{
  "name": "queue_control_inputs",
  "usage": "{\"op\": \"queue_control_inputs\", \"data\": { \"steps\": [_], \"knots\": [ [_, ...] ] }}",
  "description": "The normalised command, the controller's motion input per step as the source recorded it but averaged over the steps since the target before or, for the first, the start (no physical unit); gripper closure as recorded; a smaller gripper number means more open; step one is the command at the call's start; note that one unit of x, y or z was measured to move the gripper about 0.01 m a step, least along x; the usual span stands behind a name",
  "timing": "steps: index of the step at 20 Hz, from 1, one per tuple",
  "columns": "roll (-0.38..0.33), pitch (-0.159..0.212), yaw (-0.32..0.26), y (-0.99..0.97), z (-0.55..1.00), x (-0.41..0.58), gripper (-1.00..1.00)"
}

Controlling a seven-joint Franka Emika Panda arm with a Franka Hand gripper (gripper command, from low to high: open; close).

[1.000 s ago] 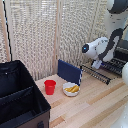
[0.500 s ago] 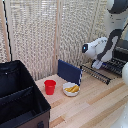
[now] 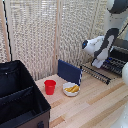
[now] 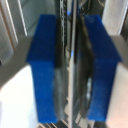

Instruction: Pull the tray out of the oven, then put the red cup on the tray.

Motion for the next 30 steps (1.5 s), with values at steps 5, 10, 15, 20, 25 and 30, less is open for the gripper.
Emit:
{"op": "queue_control_inputs", "data": {
  "steps": [5,10,15,20,25,30],
  "knots": [
    [0.2,0.075,0.181,-0.03,-0.01,0.0,1.0],
    [0.023,-0.001,0.175,0.49,-0.11,0.0,1.0],
    [-0.084,-0.03,0.0,0.95,-0.24,0.0,1.0],
    [-0.031,-0.023,0.0,1.0,-0.22,0.0,1.0],
    [-0.008,-0.001,0.0,0.77,-0.13,0.0,-1.0],
    [0.017,0.011,-0.002,-0.01,-0.01,0.115,-1.0]
  ]
}}
